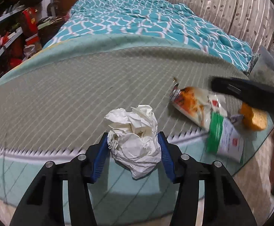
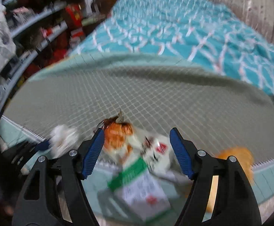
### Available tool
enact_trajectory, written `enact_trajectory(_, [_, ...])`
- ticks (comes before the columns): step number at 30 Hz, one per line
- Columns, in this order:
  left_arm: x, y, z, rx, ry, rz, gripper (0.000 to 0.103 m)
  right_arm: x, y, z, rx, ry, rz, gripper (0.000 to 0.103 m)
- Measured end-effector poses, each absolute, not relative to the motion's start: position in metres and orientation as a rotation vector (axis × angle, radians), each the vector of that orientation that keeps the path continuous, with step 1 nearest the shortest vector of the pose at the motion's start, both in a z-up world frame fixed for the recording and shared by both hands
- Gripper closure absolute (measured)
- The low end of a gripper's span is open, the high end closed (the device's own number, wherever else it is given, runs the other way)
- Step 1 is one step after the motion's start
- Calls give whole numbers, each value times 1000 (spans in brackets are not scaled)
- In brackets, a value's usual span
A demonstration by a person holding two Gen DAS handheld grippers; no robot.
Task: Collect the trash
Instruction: 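Grasp the crumpled white tissue with the left tool while the right tool grasps the snack bag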
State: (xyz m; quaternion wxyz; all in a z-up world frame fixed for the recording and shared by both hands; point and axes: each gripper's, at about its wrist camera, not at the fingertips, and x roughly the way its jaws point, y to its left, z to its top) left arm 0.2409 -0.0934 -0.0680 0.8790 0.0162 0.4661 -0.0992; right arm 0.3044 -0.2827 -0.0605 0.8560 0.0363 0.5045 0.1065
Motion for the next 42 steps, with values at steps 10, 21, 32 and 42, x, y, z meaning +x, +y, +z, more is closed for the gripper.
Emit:
enact_trajectory(10, [180,-55,-65,4,944,-187,53,292,-255,-91,144,1147,337,32])
enact_trajectory(21, [133,-23,-64,-18,928,-139,53,191,-215,-83,72,1121,513,34])
enact_trajectory(32, [104,-11,-64,10,914,-104,52,110,-229,-62,97,1030,565,26])
enact_trajectory(42, [100,-14,-65,41,913,-86,52,98,-255,-67,91,1035,488,25])
